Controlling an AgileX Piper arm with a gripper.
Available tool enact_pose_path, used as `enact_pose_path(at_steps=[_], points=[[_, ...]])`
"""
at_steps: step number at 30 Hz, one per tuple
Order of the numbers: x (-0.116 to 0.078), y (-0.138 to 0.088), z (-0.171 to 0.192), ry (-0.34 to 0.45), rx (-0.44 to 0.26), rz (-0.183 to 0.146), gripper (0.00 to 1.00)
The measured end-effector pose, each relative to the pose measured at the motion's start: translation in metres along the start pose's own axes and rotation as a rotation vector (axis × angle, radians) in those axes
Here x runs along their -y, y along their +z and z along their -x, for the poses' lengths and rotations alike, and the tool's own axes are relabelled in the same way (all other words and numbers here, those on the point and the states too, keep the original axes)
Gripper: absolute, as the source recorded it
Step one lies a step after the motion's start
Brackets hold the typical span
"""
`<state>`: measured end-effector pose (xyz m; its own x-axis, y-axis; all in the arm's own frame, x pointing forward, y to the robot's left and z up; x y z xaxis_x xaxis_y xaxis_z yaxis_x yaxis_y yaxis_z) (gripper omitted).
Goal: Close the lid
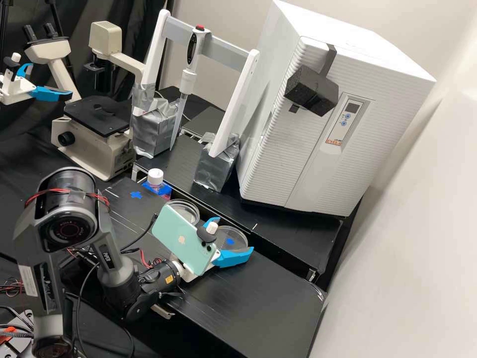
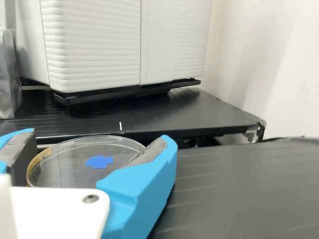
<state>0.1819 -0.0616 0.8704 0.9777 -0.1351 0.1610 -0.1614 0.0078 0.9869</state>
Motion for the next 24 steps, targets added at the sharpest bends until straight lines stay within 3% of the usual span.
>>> enact_pose_path(at_steps=[4, 7, 10, 18, 24], points=[[-0.002, -0.008, 0.014, -0.016, -0.002, -0.038, 0.0], [-0.004, -0.02, 0.024, 0.0, -0.035, -0.048, 0.0], [-0.003, -0.035, 0.033, 0.013, -0.094, -0.037, 0.0], [0.013, -0.063, 0.042, -0.059, -0.253, -0.003, 0.0], [0.021, -0.069, 0.042, -0.116, -0.3, 0.006, 0.0]])
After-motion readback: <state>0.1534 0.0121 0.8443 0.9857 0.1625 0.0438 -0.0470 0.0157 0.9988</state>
